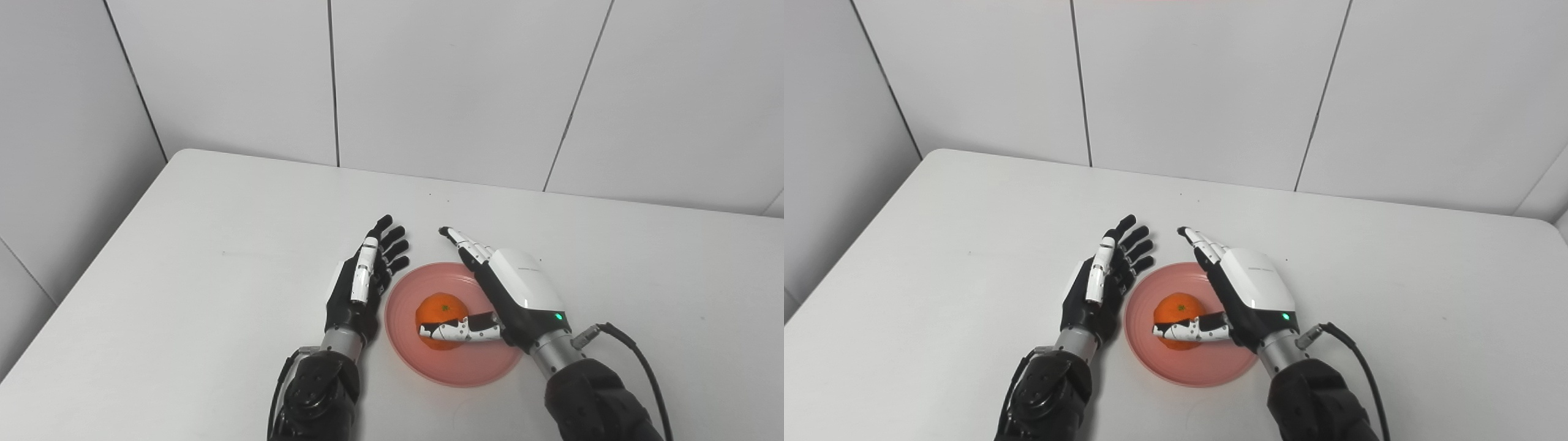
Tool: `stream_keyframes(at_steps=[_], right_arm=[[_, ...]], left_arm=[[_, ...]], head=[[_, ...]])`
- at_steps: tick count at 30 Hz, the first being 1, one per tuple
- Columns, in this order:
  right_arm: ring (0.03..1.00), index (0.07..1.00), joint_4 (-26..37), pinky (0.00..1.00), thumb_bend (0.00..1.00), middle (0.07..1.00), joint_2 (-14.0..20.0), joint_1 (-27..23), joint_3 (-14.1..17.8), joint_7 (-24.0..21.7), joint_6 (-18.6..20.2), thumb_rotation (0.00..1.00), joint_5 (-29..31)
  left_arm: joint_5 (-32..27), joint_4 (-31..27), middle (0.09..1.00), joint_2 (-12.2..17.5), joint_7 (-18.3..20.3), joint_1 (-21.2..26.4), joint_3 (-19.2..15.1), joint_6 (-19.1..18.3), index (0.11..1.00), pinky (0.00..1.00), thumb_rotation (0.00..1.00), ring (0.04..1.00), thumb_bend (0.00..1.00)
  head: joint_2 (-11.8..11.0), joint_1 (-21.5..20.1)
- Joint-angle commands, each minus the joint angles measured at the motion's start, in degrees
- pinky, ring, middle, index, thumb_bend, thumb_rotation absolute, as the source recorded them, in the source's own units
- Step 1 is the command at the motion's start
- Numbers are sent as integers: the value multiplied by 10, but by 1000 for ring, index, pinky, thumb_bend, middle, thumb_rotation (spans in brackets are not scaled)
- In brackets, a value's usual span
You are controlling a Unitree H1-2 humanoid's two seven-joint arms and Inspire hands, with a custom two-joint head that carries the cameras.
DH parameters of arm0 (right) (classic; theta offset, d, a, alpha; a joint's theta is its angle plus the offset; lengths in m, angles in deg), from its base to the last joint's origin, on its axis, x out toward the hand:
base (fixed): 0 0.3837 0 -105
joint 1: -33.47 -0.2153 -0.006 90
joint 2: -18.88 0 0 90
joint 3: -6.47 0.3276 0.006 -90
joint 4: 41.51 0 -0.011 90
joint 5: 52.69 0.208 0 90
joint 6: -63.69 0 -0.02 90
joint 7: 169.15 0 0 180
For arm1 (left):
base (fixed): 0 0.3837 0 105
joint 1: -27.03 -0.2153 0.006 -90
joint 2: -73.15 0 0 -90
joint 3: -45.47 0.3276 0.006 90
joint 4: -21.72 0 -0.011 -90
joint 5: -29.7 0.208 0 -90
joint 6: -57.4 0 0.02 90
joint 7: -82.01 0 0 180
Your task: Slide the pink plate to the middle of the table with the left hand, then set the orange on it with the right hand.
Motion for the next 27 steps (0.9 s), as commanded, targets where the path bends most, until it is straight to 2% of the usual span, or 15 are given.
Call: stream_keyframes(at_steps=[1, 7, 11, 12, 14, 15, 18, 21, 27], right_arm=[[913, 962, 31, 830, 1000, 940, -5, -3, 19, 27, -36, 549, 23], [913, 965, 47, 822, 978, 953, -21, 19, 62, 65, -64, 655, 89], [921, 963, 52, 849, 918, 952, -29, 31, 80, 84, -73, 738, 111], [925, 973, 53, 858, 908, 957, -33, 37, 87, 91, -72, 796, 117], [927, 980, 54, 862, 904, 960, -37, 44, 96, 101, -68, 828, 124], [936, 988, 55, 873, 899, 967, -39, 46, 100, 104, -66, 895, 125], [943, 992, 57, 884, 883, 975, -46, 56, 116, 113, -49, 987, 127], [937, 991, 56, 880, 873, 973, -59, 69, 131, 121, -35, 999, 134], [972, 1000, 43, 905, 823, 997, -71, 94, 152, 123, -41, 1000, 178]], left_arm=[[-4, 9, 899, -4, -4, -16, -3, -16, 906, 877, 1000, 891, 368], [-8, 21, 894, -4, -1, -16, -7, -3, 902, 878, 1000, 891, 371], [-9, 24, 900, -2, 3, -18, -7, 6, 903, 879, 1000, 893, 368], [-9, 23, 906, -1, 3, -19, -6, 5, 907, 889, 1000, 898, 372], [-8, 21, 909, 2, 4, -20, -6, 3, 910, 894, 1000, 901, 375], [-8, 20, 912, 3, 5, -21, -6, 3, 912, 898, 1000, 904, 375], [-5, 22, 921, 8, 10, -21, -5, 15, 919, 915, 1000, 915, 376], [0, 19, 936, 15, 18, -24, -2, 34, 932, 937, 1000, 930, 380], [0, -6, 968, 26, 31, -35, 3, 35, 963, 976, 1000, 959, 396]], head=[[-4, -2], [-21, -11], [-26, -15], [-27, -15], [-29, -16], [-29, -16], [-28, -27], [-28, -32], [-27, -28]])
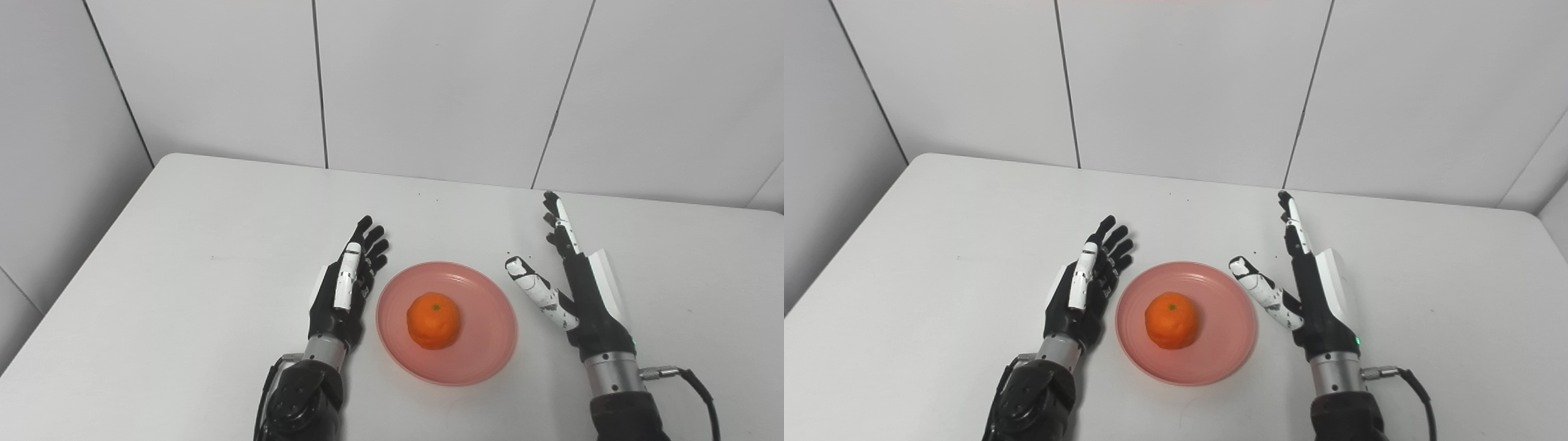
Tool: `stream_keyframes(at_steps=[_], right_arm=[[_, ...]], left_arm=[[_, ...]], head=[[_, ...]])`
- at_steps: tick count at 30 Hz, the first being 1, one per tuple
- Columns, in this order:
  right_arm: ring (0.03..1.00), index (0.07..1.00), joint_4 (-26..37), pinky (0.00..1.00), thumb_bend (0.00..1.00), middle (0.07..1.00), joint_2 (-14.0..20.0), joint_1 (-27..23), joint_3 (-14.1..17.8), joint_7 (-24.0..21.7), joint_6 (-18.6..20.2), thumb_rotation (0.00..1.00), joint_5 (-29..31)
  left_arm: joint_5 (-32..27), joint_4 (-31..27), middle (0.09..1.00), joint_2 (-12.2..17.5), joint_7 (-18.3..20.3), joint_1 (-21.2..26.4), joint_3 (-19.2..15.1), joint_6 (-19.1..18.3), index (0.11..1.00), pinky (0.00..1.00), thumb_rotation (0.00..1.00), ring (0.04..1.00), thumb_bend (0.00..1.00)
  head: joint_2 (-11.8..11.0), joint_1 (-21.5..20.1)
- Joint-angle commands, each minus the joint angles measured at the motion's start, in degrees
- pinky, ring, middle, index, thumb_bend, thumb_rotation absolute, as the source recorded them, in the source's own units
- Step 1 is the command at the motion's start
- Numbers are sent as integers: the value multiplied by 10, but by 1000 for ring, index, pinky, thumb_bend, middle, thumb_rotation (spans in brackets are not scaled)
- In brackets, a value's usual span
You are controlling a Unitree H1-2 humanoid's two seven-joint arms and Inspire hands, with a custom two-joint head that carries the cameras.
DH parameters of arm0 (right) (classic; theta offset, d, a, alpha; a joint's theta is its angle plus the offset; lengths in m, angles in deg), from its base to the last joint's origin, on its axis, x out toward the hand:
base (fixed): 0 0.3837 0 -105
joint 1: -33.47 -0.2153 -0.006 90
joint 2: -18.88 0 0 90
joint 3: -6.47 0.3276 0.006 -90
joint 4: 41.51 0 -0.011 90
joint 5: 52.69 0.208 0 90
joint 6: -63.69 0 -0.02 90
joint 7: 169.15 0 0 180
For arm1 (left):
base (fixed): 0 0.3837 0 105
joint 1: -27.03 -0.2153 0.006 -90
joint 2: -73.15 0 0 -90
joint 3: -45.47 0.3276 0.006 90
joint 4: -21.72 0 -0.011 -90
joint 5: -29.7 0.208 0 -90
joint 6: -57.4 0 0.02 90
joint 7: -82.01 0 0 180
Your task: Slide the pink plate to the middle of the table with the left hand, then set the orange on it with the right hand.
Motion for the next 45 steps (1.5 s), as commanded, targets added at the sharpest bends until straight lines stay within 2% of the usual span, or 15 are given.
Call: stream_keyframes(at_steps=[1, 5, 7, 8, 11, 17, 20, 23, 24, 25, 27, 33, 45], right_arm=[[984, 1000, 8, 922, 796, 999, -7, 0, 10, 6, -5, 1000, 27], [999, 1000, -2, 938, 782, 1000, -30, 10, 29, 2, 4, 1000, 94], [1000, 1000, -10, 921, 842, 1000, -41, 14, 39, -5, 10, 1000, 138], [1000, 1000, -13, 962, 840, 1000, -44, 16, 42, -8, 12, 1000, 155], [1000, 1000, -15, 996, 842, 1000, -51, 17, 45, -11, 36, 1000, 182], [1000, 1000, -35, 1000, 759, 1000, -69, 13, 49, -9, 55, 1000, 229], [1000, 1000, -36, 1000, 675, 1000, -78, 16, 46, -4, 60, 1000, 237], [1000, 1000, -35, 1000, 477, 1000, -86, 20, 43, 1, 58, 1000, 242], [1000, 1000, -36, 1000, 471, 1000, -91, 22, 43, 5, 57, 1000, 244], [1000, 1000, -36, 1000, 400, 1000, -94, 23, 43, 8, 56, 1000, 245], [1000, 1000, -35, 1000, 323, 1000, -100, 26, 43, 13, 60, 1000, 245], [1000, 1000, -32, 1000, 246, 1000, -105, 25, 44, 19, 68, 1000, 245], [1000, 1000, -24, 1000, 250, 1000, -103, 24, 44, 24, 86, 1000, 261]], left_arm=[[0, -9, 978, 6, 5, -16, 3, -9, 972, 988, 1000, 969, 396], [2, -26, 996, 12, 8, -24, 6, -11, 987, 1000, 1000, 987, 401], [3, -34, 1000, 15, 10, -28, 9, -11, 998, 1000, 1000, 998, 400], [4, -37, 1000, 16, 11, -29, 9, -11, 999, 1000, 1000, 999, 397], [4, -48, 1000, 19, 13, -30, 10, -12, 1000, 1000, 1000, 1000, 389], [8, -64, 1000, 30, 15, -28, 16, -23, 1000, 1000, 1000, 1000, 389], [4, -70, 1000, 38, 19, -31, 20, -28, 1000, 1000, 1000, 1000, 393], [2, -75, 1000, 44, 21, -33, 22, -32, 1000, 1000, 1000, 1000, 396], [2, -77, 1000, 45, 21, -34, 22, -33, 1000, 1000, 1000, 1000, 396], [2, -78, 1000, 46, 21, -34, 22, -33, 1000, 1000, 1000, 1000, 393], [2, -79, 1000, 50, 23, -34, 23, -34, 1000, 1000, 1000, 1000, 393], [8, -85, 1000, 57, 24, -35, 28, -40, 1000, 1000, 1000, 1000, 410], [41, -107, 1000, 68, 21, -38, 46, -43, 1000, 1000, 1000, 1000, 395]], head=[[1, 1], [3, -1], [3, -2], [3, -2], [6, -3], [4, -3], [3, -5], [6, -6], [8, -8], [8, -8], [10, -11], [14, -13], [20, -12]])
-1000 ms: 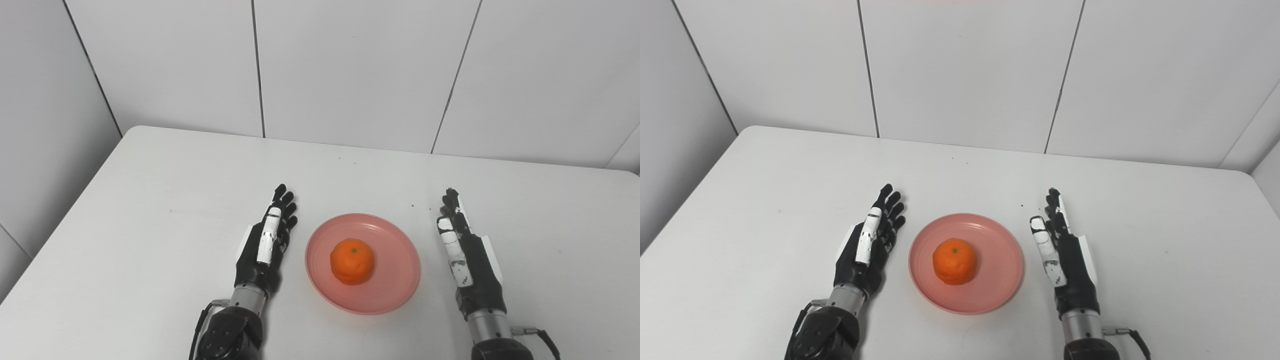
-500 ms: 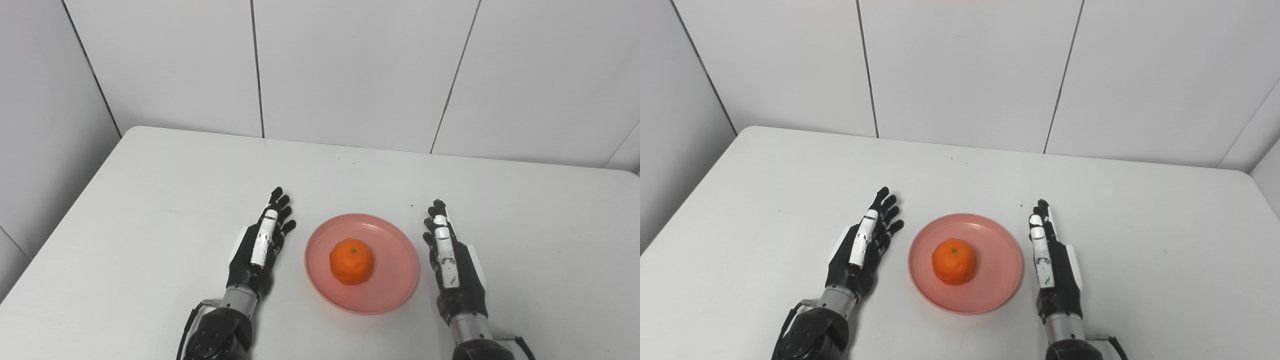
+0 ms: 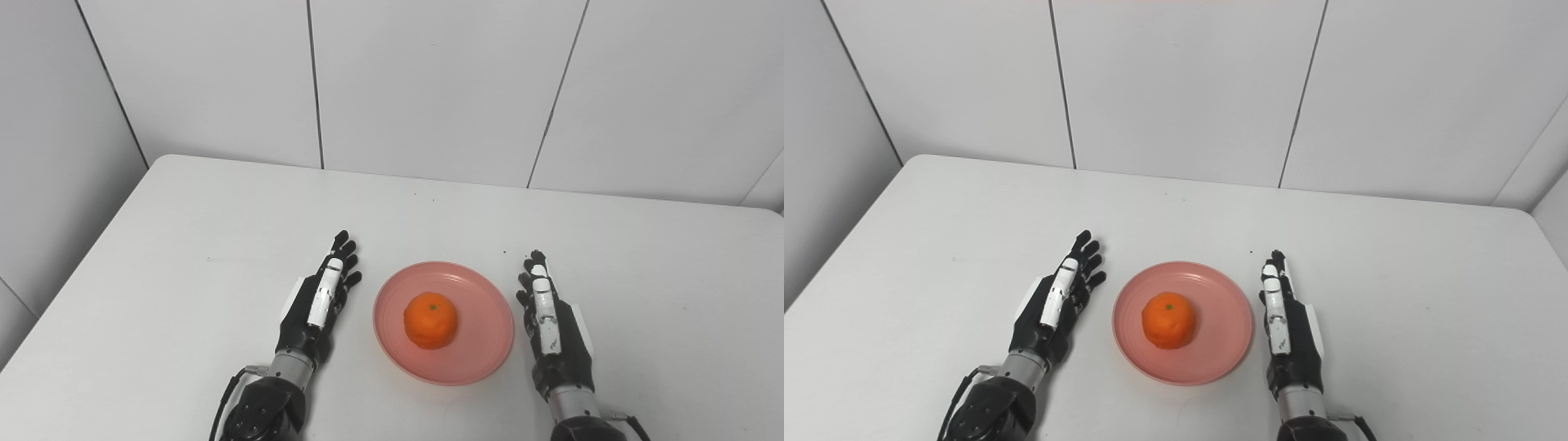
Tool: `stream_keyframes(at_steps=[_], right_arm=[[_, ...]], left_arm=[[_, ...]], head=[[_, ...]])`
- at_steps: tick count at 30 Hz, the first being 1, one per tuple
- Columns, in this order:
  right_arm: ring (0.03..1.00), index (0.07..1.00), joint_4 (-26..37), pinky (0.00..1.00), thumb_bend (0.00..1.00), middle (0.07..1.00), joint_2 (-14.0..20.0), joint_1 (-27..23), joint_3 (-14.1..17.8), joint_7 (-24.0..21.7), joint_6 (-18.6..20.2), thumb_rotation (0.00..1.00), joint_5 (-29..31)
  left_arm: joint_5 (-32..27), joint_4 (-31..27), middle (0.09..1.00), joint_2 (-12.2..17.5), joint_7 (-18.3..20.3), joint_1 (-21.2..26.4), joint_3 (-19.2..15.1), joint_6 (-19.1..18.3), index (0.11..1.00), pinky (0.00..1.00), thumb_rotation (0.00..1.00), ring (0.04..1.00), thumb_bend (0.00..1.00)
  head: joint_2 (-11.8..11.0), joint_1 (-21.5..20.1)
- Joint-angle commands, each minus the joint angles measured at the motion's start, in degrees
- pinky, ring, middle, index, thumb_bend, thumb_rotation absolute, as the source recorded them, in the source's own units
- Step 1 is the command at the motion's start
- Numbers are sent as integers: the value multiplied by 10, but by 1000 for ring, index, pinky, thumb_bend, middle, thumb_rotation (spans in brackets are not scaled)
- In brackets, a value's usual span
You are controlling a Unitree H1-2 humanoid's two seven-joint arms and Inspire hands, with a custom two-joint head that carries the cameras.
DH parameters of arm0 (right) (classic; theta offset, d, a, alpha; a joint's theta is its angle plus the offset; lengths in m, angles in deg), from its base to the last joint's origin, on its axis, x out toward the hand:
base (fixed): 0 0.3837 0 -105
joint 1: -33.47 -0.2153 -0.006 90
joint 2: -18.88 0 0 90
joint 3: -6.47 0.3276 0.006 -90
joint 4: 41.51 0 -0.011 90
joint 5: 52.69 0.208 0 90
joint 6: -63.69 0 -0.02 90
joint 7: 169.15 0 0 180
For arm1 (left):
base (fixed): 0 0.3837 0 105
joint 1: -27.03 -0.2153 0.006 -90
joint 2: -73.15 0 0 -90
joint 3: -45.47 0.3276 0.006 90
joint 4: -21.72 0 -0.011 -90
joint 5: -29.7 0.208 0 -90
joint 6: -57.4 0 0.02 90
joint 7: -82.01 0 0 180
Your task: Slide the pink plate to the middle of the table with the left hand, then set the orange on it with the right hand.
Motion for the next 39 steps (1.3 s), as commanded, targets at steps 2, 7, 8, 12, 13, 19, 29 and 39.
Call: stream_keyframes(at_steps=[2, 7, 8, 12, 13, 19, 29, 39], right_arm=[[1000, 1000, 24, 1000, 255, 1000, -4, -11, 0, 2, 6, 1000, 6], [1000, 1000, 25, 1000, 274, 1000, -4, -11, 1, 2, 11, 1000, 10], [1000, 1000, 26, 1000, 273, 1000, -3, -11, 1, 2, 10, 1000, 9], [1000, 1000, 26, 1000, 271, 1000, -2, -11, 0, 4, 5, 1000, 4], [1000, 1000, 26, 1000, 271, 1000, -2, -11, 0, 6, 6, 1000, 2], [1000, 1000, 21, 1000, 285, 1000, -4, -12, 0, 10, 4, 1000, 0], [1000, 1000, 20, 1000, 276, 1000, -4, -12, 0, 11, 1, 1000, -1], [1000, 1000, -13, 1000, 282, 1000, -31, -23, -16, 38, -26, 1000, -25]], left_arm=[[12, -25, 1000, 3, 4, 2, 5, 8, 1000, 1000, 1000, 1000, 389], [18, -29, 1000, 6, 5, 2, 9, 6, 1000, 1000, 1000, 1000, 385], [19, -30, 1000, 6, 5, 2, 10, 8, 1000, 1000, 1000, 1000, 385], [26, -30, 1000, 7, 4, 1, 13, 11, 1000, 1000, 1000, 1000, 383], [29, -29, 1000, 8, 4, 1, 13, 11, 1000, 1000, 1000, 1000, 384], [44, -21, 1000, 7, 0, 0, 14, 25, 1000, 1000, 1000, 1000, 380], [49, -18, 1000, 6, 3, -3, 12, 35, 1000, 1000, 1000, 1000, 383], [-4, 3, 1000, 43, 47, 3, -14, 55, 1000, 1000, 1000, 1000, 390]], head=[[1, -1], [3, 0], [3, -1], [5, -1], [6, 0], [4, -1], [3, -12], [-2, -128]])
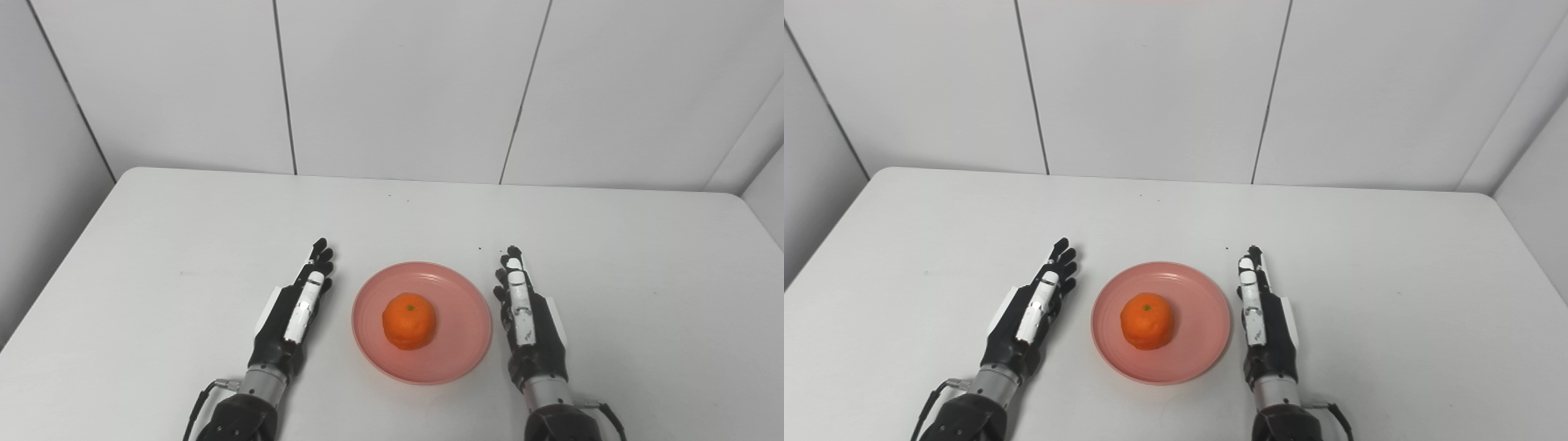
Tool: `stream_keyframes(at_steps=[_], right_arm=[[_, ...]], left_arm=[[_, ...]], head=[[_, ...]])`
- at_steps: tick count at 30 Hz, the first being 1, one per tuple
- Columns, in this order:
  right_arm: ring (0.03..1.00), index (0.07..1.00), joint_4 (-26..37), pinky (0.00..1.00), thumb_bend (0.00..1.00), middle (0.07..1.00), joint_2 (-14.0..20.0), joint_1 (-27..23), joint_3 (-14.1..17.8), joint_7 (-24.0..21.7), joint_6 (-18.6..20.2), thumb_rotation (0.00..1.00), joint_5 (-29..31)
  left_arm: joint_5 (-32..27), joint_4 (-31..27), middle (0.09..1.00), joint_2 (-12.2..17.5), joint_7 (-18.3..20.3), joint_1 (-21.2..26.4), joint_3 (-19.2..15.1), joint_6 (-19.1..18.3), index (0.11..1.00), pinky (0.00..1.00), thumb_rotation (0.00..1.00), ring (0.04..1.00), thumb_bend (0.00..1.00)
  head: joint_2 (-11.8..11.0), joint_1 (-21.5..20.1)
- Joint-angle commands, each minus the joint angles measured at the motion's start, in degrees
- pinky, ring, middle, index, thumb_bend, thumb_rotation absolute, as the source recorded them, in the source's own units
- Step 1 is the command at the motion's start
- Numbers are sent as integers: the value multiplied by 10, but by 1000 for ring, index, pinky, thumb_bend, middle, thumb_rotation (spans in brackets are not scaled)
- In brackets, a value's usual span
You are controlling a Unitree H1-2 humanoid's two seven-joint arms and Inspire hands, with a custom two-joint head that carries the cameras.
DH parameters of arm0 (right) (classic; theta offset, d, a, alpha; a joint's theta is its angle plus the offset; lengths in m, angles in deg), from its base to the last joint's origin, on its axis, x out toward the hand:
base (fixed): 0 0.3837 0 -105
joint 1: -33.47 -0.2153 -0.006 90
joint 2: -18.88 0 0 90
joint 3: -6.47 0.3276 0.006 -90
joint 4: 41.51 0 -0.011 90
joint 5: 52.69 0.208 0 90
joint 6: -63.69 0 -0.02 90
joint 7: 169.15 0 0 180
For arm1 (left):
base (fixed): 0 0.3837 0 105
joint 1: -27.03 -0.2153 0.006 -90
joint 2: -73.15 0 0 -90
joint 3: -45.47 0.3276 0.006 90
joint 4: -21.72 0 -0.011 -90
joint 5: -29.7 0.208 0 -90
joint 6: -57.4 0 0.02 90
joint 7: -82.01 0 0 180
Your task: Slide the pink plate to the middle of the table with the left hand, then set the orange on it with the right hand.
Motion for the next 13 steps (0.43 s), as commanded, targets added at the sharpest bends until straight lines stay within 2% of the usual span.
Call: stream_keyframes(at_steps=[1, 5, 13], right_arm=[[1000, 1000, -2, 1000, 274, 1000, -9, -19, -8, 10, -33, 1000, -13], [997, 1000, -14, 1000, 275, 1000, -14, -22, -10, 21, -56, 1000, -22], [990, 1000, -2, 1000, 276, 1000, -15, -17, -10, 23, -51, 1000, -19]], left_arm=[[-16, 1, 1000, 5, 11, 11, -7, 29, 1000, 1000, 1000, 1000, 392], [-20, 16, 1000, 10, 18, 15, -10, 51, 1000, 1000, 1000, 1000, 392], [-16, 12, 1000, 5, 18, 10, -7, 50, 1000, 1000, 1000, 1000, 406]], head=[[-1, -6], [-1, -3], [-2, 7]])
